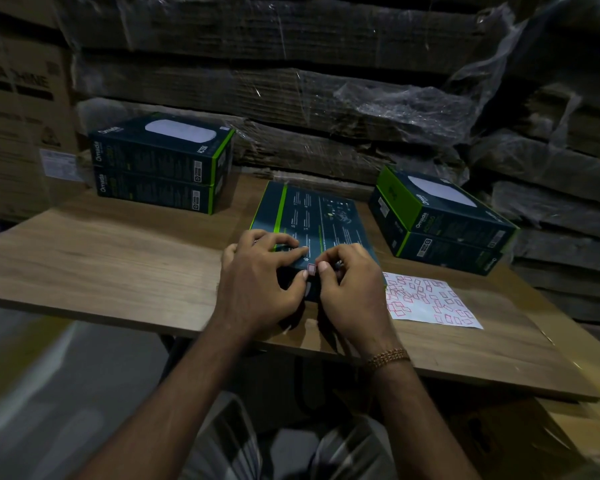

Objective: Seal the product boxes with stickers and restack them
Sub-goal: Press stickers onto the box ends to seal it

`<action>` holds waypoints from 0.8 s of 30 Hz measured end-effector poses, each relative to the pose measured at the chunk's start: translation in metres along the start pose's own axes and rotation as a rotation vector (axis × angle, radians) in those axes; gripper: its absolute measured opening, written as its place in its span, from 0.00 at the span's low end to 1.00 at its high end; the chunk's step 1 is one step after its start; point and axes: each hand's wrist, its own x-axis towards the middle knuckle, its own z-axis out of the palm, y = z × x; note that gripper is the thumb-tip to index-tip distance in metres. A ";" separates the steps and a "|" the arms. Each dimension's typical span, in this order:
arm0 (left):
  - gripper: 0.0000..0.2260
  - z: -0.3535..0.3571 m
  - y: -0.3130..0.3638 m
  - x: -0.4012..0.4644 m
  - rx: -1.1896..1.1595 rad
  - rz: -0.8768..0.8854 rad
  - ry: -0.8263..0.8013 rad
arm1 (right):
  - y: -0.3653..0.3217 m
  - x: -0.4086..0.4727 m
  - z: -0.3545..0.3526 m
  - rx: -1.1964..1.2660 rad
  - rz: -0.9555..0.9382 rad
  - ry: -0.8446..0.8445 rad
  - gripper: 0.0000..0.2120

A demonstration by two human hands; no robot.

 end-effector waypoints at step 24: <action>0.22 0.000 0.001 0.000 0.009 0.002 -0.013 | -0.014 0.011 0.006 -0.071 0.160 0.050 0.04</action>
